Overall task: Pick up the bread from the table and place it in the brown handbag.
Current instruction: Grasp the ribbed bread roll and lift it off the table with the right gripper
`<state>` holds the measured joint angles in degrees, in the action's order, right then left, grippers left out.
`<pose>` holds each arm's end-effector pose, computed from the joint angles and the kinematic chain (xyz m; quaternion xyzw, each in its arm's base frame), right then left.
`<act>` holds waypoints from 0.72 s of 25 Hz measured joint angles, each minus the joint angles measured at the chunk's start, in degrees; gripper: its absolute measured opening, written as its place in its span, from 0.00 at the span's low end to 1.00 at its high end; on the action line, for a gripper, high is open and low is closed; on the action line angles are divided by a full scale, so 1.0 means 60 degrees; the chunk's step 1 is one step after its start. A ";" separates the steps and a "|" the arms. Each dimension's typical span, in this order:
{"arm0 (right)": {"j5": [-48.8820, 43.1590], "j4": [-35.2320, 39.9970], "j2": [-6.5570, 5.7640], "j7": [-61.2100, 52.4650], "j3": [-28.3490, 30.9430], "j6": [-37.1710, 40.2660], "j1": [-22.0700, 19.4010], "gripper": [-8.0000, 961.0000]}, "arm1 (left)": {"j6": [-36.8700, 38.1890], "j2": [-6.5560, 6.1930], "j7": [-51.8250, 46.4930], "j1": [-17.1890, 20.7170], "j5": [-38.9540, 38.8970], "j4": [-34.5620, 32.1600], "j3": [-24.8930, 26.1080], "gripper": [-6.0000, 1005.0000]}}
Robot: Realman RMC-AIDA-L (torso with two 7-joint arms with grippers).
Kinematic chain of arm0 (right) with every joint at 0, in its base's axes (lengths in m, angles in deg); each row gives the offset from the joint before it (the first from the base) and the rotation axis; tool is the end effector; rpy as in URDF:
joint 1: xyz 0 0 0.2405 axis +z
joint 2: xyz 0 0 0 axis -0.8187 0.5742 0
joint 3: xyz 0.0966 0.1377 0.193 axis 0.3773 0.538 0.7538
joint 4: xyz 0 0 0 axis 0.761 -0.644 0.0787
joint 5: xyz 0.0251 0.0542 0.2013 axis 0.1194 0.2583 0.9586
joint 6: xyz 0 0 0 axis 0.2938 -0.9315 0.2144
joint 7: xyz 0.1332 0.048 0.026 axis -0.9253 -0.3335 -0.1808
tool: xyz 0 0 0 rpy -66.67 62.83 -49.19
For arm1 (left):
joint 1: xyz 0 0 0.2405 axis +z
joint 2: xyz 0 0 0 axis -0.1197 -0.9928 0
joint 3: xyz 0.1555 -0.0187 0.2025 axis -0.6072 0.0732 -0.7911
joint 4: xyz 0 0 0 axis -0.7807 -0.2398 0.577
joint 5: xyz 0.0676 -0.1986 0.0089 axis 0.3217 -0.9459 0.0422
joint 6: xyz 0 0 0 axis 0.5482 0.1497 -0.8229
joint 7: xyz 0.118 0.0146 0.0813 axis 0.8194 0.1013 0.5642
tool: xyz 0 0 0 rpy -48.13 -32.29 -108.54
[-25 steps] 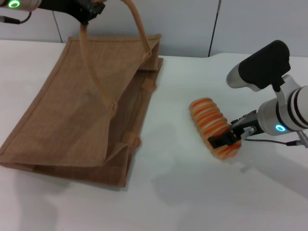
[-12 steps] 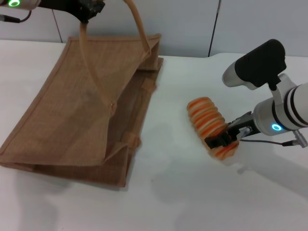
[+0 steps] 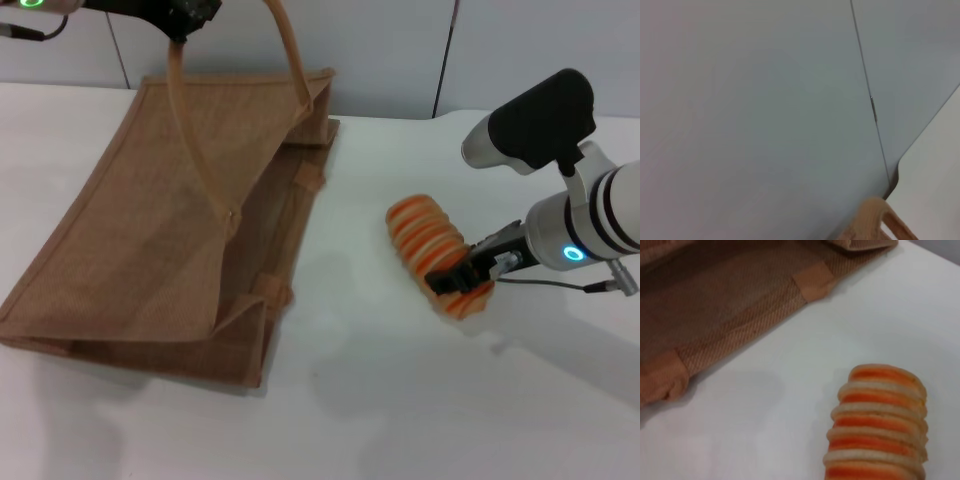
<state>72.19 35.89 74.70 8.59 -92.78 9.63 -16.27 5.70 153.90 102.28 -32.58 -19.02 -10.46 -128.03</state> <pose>0.1817 0.3844 -0.0670 -0.9080 0.3264 -0.1195 0.2341 -0.1337 0.4293 0.1160 -0.9125 -0.1363 -0.0115 0.3855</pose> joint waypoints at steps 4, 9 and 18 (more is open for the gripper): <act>0.0000 0.0071 -0.0004 0.0018 0.0002 0.0047 0.0117 0.67 | -0.0015 0.0008 0.0000 -0.0061 -0.0028 -0.0008 0.0000 0.13; 0.0000 0.0496 -0.0006 0.0022 0.0080 0.0059 0.0144 0.62 | 0.0003 0.0020 -0.0059 -0.0316 -0.0036 -0.0017 -0.0218 0.13; 0.0107 0.1578 0.0013 0.0030 0.0057 -0.0190 0.0145 0.54 | 0.0088 0.0011 -0.0203 -0.0628 -0.0066 -0.0019 -0.0502 0.13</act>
<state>72.84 45.36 74.78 8.77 -92.44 8.49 -15.39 6.23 153.97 101.06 -36.35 -19.42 -10.57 -131.05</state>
